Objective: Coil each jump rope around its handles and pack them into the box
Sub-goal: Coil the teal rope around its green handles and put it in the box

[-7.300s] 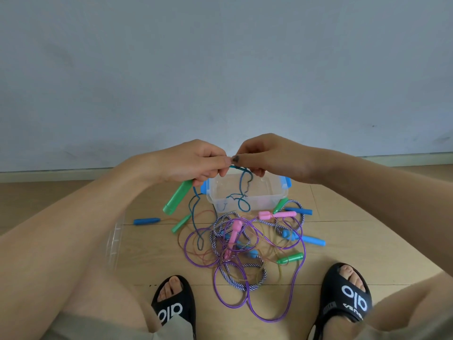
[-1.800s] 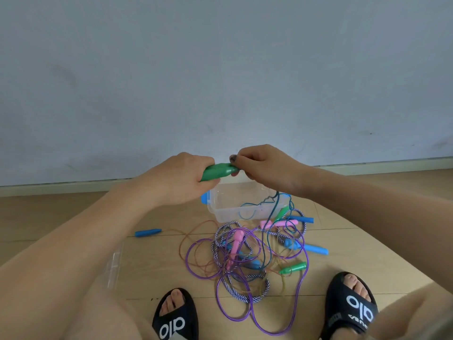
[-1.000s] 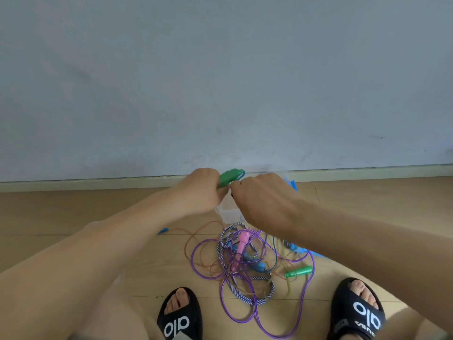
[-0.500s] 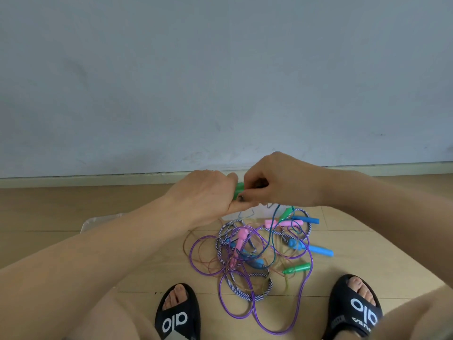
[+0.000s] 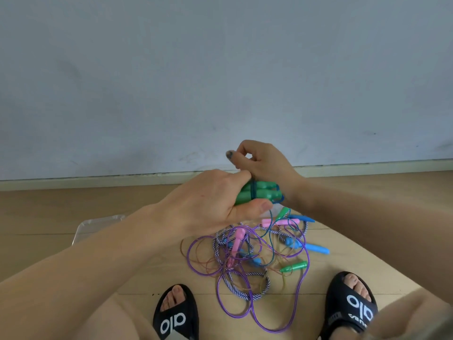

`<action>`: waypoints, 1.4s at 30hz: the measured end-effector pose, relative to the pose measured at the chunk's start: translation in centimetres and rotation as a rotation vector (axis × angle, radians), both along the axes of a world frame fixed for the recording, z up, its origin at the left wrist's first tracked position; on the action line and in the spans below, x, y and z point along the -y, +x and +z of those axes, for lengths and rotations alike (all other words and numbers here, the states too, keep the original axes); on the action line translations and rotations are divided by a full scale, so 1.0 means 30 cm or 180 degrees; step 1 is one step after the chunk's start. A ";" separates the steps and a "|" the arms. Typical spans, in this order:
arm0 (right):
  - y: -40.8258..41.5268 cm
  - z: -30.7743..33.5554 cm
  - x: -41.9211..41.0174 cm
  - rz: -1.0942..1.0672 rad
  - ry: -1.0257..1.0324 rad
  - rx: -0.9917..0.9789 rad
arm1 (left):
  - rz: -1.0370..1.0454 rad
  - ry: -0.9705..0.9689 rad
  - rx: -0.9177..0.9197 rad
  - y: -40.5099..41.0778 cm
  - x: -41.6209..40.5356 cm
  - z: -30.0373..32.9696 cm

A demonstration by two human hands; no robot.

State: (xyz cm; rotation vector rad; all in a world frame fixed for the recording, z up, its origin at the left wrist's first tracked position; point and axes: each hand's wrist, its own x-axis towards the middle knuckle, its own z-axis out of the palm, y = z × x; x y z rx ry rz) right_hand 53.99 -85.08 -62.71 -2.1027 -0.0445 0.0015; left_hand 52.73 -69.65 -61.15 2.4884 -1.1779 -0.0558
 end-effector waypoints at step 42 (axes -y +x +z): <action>-0.066 0.148 0.097 0.0976 -0.0665 -0.0053 | 0.0047 0.0981 0.0429 0.082 -0.028 -0.060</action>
